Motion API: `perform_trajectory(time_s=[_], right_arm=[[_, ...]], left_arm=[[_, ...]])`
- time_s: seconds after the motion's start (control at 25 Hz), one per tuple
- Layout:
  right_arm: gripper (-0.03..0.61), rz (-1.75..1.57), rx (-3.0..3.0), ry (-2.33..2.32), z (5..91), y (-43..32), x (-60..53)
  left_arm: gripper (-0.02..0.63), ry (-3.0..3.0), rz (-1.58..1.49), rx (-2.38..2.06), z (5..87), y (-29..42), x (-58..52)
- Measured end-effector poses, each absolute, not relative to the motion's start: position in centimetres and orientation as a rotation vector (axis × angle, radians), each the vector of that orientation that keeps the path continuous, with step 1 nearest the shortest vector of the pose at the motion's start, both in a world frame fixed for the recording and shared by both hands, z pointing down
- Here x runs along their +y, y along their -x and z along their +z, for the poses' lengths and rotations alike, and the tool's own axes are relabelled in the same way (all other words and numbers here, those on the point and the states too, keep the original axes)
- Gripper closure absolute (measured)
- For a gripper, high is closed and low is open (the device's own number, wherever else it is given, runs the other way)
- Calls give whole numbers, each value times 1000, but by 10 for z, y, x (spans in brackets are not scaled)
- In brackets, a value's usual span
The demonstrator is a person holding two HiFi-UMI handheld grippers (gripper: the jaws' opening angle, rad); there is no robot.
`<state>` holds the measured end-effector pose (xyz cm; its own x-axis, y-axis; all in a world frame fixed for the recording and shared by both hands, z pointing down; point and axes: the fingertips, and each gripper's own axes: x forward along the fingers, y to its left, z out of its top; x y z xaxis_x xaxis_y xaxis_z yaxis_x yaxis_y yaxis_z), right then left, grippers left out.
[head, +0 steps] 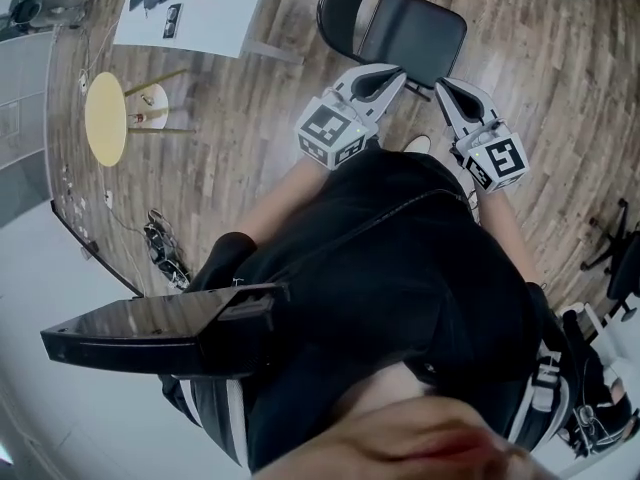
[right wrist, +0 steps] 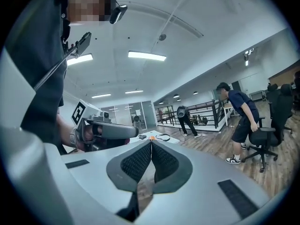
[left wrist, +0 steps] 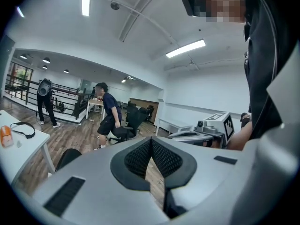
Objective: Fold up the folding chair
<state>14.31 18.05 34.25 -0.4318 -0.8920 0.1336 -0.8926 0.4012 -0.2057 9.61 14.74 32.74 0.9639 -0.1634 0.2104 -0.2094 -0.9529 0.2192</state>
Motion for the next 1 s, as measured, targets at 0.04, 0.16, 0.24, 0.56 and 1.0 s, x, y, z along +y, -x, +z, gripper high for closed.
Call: perform_trajectory(time_s=[0.04,0.16,0.24,0.56,1.0], right_arm=[[568,395,-2619,-1680,344,-141,173],[568,393,-2577,-1711,348,-132,152],[568,401,-2541,-1749,349,-130,140],[568,472,-2399,-1877,362,-109,48],[566,655,-2245,-2000,410,-126,17]], left_arm=[[609,-2873,276,-260,329,-94,140],[607,-2875,266,-193,334,-89,118],[607,-2873,258,-146,336,-87,105],[609,-2869,277,12,342,-62,0],[607,-2761,449,-53,399,-38,-92]])
